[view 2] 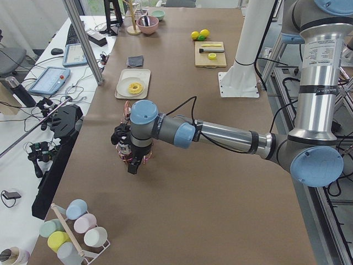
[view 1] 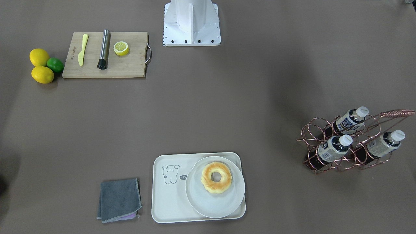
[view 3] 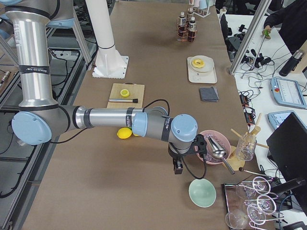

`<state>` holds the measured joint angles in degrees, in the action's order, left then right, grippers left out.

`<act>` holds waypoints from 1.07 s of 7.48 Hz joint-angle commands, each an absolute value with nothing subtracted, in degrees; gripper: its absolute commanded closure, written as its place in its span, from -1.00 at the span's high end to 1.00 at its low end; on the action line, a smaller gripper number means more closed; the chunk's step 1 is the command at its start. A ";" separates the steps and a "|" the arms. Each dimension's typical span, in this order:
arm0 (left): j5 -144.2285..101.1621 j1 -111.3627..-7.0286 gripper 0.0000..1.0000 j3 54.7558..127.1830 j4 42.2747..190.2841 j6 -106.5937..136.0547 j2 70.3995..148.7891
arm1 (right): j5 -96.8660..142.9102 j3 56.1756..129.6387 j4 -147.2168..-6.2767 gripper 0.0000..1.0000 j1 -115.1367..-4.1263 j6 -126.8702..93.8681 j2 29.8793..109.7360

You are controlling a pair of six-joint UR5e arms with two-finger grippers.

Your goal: Place tea on tray

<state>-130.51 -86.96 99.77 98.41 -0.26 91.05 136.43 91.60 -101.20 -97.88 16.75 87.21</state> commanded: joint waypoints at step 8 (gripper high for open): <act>-131.92 -77.35 0.96 116.45 98.97 14.91 90.26 | 133.95 92.37 -101.16 1.00 -98.26 16.87 87.54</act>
